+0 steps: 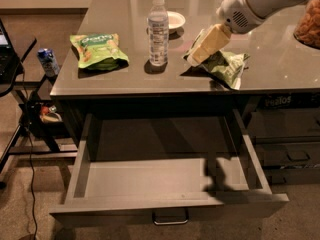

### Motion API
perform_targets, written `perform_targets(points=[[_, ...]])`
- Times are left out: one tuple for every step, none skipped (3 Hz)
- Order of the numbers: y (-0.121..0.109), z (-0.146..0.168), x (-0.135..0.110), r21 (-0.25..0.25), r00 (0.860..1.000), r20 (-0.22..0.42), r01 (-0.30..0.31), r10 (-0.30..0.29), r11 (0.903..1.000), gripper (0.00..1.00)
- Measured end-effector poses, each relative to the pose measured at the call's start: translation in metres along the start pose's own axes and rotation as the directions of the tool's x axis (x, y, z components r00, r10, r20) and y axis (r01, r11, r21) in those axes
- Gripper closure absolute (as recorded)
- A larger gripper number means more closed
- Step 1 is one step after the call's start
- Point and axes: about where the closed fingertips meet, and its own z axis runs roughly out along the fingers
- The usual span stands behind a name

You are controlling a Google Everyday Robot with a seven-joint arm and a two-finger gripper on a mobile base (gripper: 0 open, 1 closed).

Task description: Place blue plastic bottle into top drawer

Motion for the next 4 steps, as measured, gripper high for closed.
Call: perform_targets(points=[[-0.001,0.000,0.000,0.000,1.000,0.001,0.000,0.000,1.0000,0.00],[-0.001,0.019,-0.004,-0.012,0.999,0.044,0.001,0.000,0.9999,0.00],[-0.007,0.055,-0.030,-0.033,0.993,0.117,0.012,-0.008,0.9994,0.00],[-0.015,0.085,-0.058,-0.062,0.986,0.168,0.022,-0.012,0.9978,0.00]])
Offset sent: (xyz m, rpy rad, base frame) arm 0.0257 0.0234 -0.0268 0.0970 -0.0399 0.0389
